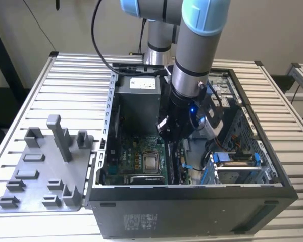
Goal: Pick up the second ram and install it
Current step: 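Press down the second ram until it locks into place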
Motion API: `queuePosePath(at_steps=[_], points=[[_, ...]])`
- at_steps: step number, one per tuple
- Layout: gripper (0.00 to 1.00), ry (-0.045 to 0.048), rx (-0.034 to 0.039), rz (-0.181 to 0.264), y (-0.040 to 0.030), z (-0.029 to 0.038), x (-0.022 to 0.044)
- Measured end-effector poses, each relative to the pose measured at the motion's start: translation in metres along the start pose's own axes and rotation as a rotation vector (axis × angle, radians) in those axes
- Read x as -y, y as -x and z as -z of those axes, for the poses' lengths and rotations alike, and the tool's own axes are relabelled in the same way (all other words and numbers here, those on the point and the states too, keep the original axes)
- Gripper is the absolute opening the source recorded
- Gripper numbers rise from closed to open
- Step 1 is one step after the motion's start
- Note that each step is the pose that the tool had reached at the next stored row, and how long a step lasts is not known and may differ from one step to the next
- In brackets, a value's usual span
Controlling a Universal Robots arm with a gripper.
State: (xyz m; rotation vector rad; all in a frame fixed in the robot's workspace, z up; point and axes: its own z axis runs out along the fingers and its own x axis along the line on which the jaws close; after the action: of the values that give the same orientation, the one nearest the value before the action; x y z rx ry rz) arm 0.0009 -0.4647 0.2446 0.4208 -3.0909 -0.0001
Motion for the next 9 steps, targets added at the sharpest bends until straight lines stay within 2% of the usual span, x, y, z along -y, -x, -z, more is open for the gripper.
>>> queuePosePath(at_steps=[6, 9], points=[[0.11, -0.0014, -0.0001, 0.055, -0.0045, -0.0004, -0.0013], [0.11, -0.0023, -0.0001, 0.098, -0.0051, -0.0007, -0.0014]])
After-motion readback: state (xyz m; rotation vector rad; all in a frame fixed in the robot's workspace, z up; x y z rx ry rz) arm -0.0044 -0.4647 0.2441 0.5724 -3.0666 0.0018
